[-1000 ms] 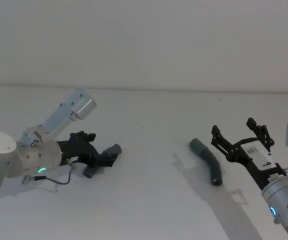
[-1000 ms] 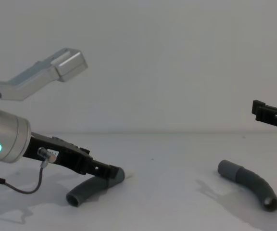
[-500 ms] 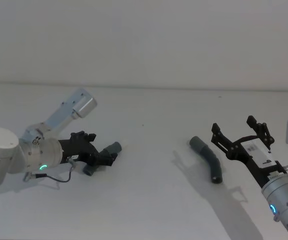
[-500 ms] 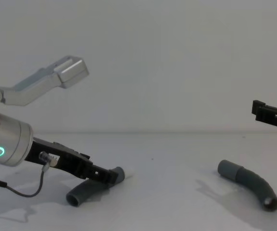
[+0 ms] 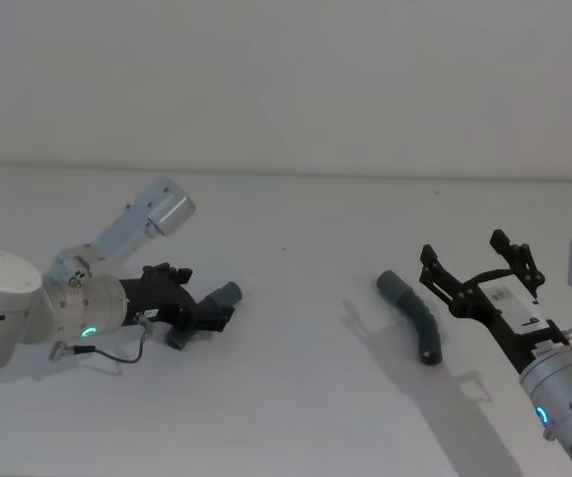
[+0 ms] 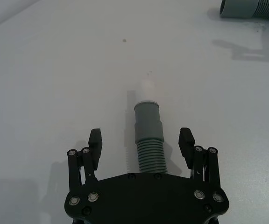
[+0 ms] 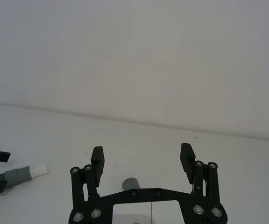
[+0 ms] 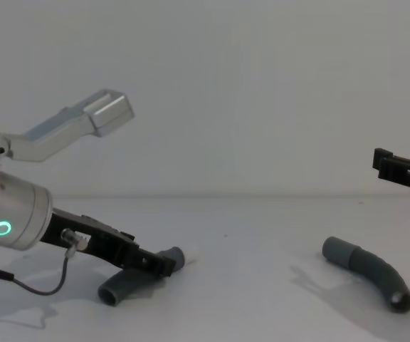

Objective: Use both hands to pick up one end of the pipe from the table, align the ends, and insert them.

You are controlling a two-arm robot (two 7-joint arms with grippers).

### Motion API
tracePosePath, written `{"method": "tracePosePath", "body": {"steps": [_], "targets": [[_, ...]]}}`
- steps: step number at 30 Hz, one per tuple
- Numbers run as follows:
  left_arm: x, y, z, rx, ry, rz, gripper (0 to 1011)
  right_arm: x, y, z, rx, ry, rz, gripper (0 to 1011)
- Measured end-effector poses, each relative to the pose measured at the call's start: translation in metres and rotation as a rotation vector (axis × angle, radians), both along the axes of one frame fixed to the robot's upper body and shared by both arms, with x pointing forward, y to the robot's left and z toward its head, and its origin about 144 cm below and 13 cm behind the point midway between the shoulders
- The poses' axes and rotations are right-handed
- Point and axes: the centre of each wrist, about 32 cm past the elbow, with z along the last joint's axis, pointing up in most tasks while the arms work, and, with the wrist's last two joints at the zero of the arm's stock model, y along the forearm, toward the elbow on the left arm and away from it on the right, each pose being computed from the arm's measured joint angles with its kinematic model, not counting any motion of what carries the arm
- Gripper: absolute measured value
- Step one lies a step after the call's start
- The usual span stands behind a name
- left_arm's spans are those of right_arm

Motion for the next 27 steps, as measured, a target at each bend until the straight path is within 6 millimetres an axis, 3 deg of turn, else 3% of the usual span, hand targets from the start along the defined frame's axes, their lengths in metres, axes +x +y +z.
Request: {"method": "tracePosePath", "body": {"steps": [22,27], "targets": [[0.0034,-0.0008,-0.0033,0.003,0.012,-0.001,1002,0.0000,0.0000,0.0000,0.000,0.000,0.000,1001],[0.0038,-0.0008,-0.0035,0.003,0.012,-0.001,932,0.0000,0.0000,0.0000,0.000,0.000,0.000,1001]]}}
